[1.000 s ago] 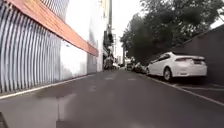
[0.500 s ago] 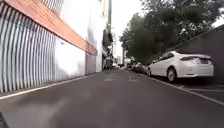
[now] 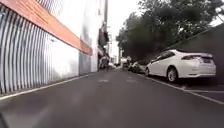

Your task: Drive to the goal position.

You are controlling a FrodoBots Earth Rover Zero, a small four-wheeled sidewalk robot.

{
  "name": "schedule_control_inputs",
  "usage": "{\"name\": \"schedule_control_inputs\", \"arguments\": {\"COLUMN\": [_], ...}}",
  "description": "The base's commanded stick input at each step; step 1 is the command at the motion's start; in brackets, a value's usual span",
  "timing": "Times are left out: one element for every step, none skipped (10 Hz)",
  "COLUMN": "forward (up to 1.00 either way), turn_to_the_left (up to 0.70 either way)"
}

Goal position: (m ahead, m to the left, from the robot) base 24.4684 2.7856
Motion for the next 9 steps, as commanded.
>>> {"name": "schedule_control_inputs", "arguments": {"forward": [0.70,0.70,0.70,0.70,0.70,0.70,0.70,0.70,0.70], "turn_to_the_left": [0.00,0.00,0.00,0.00,0.00,0.00,0.00,0.00,0.00]}}
